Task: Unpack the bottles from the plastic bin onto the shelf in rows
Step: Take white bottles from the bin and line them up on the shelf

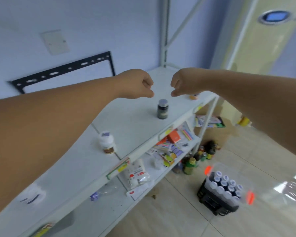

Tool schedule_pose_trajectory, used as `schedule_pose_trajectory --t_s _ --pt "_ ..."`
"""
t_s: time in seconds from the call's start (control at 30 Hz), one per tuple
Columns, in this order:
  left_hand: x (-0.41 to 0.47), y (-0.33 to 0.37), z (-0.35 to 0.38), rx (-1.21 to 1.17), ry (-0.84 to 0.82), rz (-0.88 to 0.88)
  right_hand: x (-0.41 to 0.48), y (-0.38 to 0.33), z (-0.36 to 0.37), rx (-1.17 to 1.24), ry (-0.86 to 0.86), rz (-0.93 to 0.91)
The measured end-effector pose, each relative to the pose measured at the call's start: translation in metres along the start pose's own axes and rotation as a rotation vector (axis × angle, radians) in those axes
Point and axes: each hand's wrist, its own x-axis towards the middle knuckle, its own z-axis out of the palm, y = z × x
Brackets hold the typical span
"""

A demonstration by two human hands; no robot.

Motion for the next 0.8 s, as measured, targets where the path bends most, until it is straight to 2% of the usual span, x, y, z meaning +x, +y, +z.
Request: schedule_pose_trajectory --t_s 0.13,0.4,0.57,0.8 --pt "0.039 0.074 0.055 0.052 -0.08 0.106 -0.044 0.092 0.013 -0.025 -0.017 0.085" --pt "0.094 0.195 0.198 0.299 -0.329 0.336 -0.136 0.261 0.085 0.047 -0.225 0.276" --pt "0.117 0.222 0.292 0.402 -0.609 0.354 -0.171 0.334 0.141 0.132 -0.338 0.378" --pt "0.176 0.235 0.403 0.368 -0.794 0.38 -0.189 0.417 0.227 0.263 -0.481 0.543"
